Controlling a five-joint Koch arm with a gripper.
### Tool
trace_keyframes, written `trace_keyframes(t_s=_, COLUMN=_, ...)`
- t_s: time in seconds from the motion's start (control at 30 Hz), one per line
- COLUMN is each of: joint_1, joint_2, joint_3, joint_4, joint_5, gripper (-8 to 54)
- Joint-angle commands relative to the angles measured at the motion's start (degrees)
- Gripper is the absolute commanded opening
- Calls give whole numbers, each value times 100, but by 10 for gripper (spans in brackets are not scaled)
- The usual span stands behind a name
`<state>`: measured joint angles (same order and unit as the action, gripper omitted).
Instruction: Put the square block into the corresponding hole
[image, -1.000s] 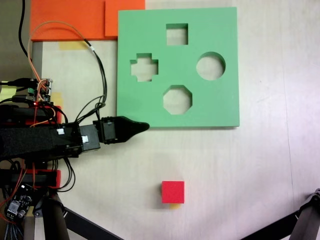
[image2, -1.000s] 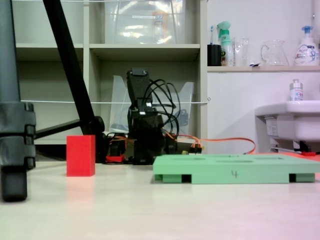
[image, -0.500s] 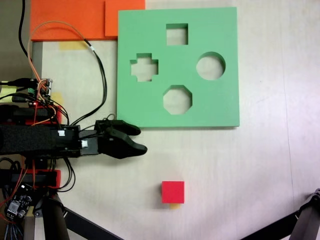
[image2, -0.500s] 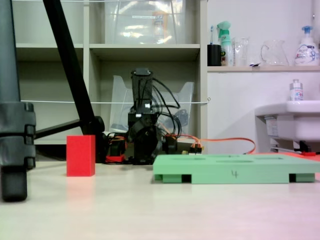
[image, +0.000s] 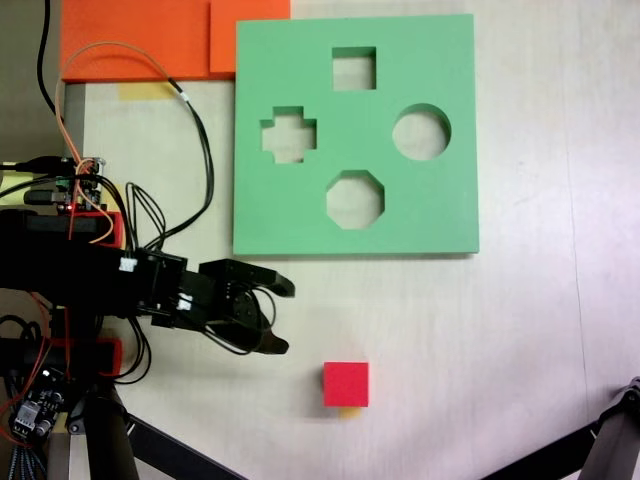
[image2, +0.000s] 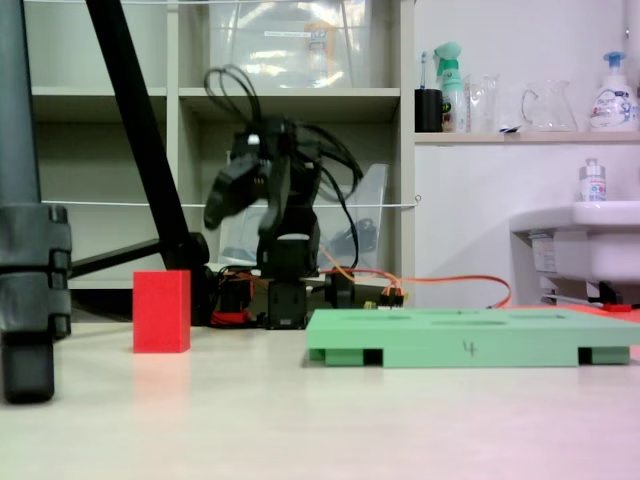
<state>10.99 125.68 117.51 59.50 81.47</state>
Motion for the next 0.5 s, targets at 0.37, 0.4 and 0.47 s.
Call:
trace_keyframes(t_s=0.37, joint_1=1608, joint_2=-2408, joint_3=-3190, joint_4=2874, joint_5=-1371, gripper=256)
trace_keyframes(t_s=0.4, joint_1=1687, joint_2=-2575, joint_3=-3322, joint_4=2909, joint_5=-1485, gripper=255)
trace_keyframes(t_s=0.47, joint_1=1898, joint_2=-2979, joint_3=-3612, joint_4=2918, joint_5=-1652, gripper=246)
